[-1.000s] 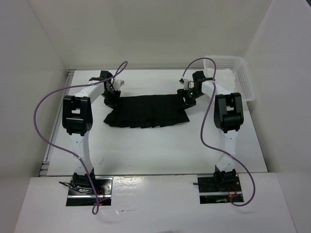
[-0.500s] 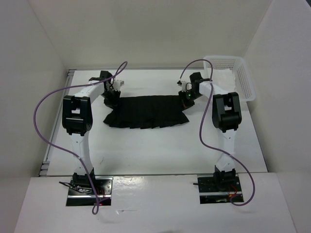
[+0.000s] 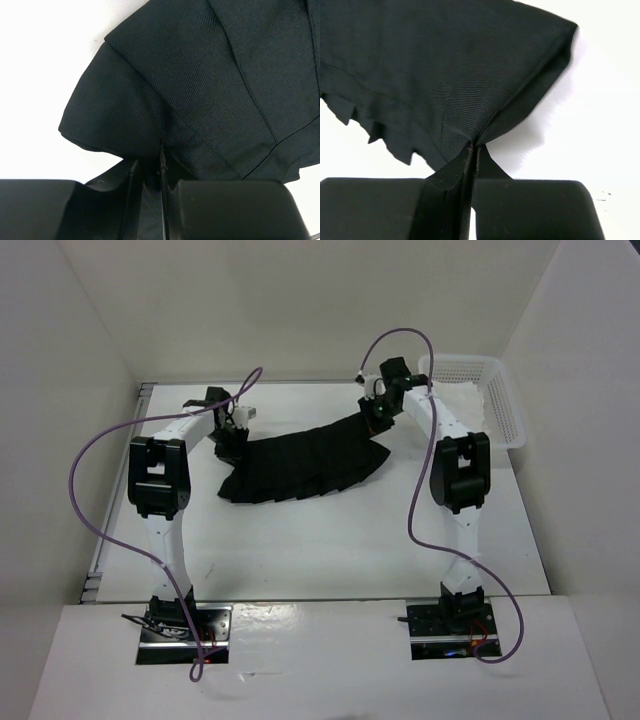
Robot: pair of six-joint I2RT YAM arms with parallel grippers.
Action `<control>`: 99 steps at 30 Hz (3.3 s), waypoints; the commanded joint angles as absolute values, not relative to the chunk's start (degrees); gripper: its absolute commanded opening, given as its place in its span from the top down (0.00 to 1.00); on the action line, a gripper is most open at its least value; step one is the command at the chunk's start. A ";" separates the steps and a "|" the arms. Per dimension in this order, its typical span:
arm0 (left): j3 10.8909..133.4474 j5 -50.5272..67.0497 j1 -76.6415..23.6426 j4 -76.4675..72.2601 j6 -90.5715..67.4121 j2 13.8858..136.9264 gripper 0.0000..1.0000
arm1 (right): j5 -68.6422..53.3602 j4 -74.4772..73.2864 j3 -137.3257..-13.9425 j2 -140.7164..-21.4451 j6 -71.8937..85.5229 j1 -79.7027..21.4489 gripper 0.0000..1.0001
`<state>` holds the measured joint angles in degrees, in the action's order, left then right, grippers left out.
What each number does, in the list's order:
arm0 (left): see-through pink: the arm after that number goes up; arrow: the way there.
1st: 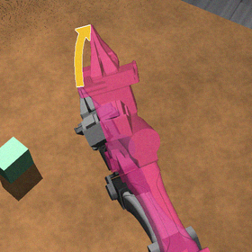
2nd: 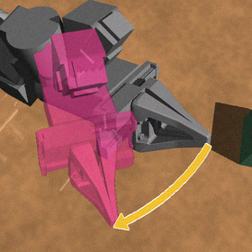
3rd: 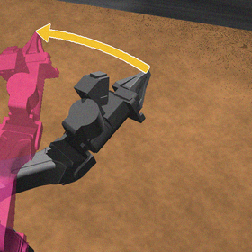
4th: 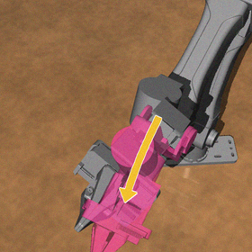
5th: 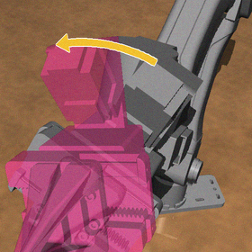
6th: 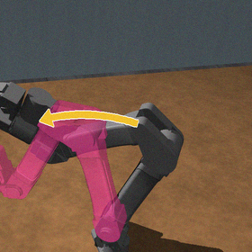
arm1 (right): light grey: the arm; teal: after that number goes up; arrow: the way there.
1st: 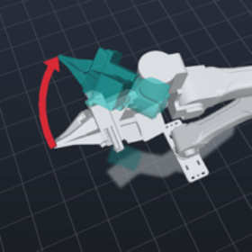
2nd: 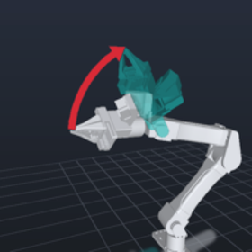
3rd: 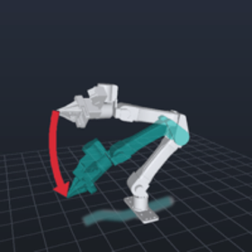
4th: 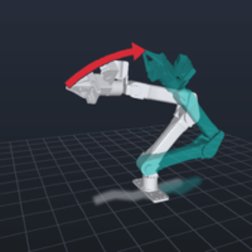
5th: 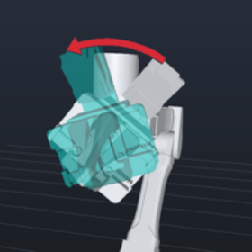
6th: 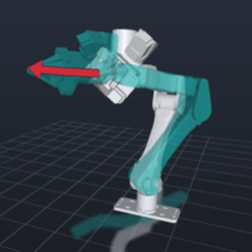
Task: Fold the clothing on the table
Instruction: Fold the skirt
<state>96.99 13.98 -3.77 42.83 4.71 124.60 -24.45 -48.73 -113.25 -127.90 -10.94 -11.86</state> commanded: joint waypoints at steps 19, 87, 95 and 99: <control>95.27 16.00 -3.34 44.38 6.50 122.17 0.78 | -24.60 -63.80 -146.92 -135.42 -10.02 -27.15 1.00; 81.91 24.08 20.91 45.97 7.03 101.43 0.00 | -45.35 -54.32 -167.52 -151.96 -8.35 -45.88 0.12; 81.30 26.45 22.85 47.02 8.09 99.58 0.00 | -40.18 -57.56 -166.21 -147.22 -11.25 -45.18 0.10; 81.30 27.59 22.85 48.33 9.31 97.66 0.00 | -27.90 -59.33 -158.05 -140.66 -12.13 -41.50 0.10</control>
